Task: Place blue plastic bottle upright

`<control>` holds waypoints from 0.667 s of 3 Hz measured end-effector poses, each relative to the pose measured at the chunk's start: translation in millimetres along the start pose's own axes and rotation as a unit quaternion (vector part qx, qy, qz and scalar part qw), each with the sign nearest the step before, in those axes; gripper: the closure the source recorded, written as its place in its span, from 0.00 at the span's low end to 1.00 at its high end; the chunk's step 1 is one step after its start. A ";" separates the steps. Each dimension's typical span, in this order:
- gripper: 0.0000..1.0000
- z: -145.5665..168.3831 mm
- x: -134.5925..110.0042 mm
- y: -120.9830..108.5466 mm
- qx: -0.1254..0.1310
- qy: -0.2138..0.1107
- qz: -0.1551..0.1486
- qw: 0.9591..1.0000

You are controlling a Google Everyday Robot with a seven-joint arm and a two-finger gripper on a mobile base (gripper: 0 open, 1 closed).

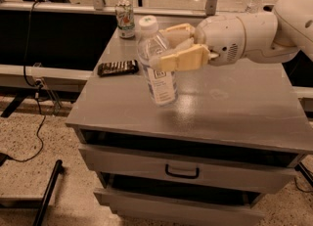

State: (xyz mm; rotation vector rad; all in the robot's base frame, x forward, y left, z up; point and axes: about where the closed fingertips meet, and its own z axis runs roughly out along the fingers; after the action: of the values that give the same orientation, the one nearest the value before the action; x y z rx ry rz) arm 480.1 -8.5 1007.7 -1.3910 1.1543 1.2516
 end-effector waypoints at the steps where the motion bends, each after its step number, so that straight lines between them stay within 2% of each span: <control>1: 1.00 -5.9 -3.6 -11.4 0.036 -0.040 -0.046 0.997; 2: 1.00 -13.0 4.7 -14.2 0.065 -0.051 -0.055 0.995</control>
Offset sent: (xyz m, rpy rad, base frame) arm 0.0229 -0.0257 -0.0140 0.1556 -0.1186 -0.1935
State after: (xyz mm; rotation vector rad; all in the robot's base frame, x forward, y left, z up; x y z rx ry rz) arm 496.3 -19.5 1004.4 -1.2616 1.0561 1.1366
